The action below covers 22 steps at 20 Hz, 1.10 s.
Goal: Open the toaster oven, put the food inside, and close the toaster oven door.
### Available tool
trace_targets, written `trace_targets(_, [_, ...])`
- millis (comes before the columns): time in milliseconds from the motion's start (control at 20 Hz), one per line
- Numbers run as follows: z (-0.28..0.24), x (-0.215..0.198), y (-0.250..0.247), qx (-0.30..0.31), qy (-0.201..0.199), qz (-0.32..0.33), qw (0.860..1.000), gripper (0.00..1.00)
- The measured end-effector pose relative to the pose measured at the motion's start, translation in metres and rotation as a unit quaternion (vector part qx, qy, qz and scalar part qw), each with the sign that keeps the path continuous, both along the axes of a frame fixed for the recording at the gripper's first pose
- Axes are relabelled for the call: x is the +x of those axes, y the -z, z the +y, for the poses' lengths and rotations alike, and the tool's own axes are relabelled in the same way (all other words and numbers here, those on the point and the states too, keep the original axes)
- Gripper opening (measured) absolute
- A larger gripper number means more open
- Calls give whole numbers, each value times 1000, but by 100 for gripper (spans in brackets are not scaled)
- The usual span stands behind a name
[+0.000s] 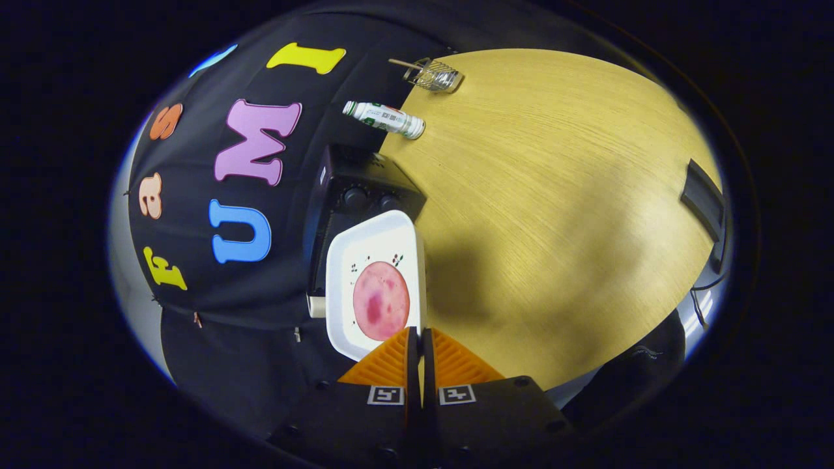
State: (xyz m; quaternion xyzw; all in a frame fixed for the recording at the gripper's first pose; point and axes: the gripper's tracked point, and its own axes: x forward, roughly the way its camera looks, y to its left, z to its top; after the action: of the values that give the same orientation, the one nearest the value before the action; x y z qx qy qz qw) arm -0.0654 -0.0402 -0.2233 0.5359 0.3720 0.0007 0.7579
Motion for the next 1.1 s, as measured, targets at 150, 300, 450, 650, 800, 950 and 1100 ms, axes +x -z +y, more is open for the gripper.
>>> trace_targets(150, [29, 17, -3, -5, -16, -5, 1000, 5])
trace_targets(300, [51, 45, -3, -9, -27, -13, 1000, 5])
trace_targets(450, [76, 75, 7, -7, -28, -10, 1000, 5])
trace_targets(650, [102, 111, 28, -13, -27, -4, 1000, 5])
trace_targets(800, [115, 144, 39, -3, -10, -2, 1000, 5])
trace_targets(950, [122, 181, 44, 14, 20, -7, 1000, 5])
trace_targets(1100, [124, 214, 44, 38, 62, -15, 997, 5])
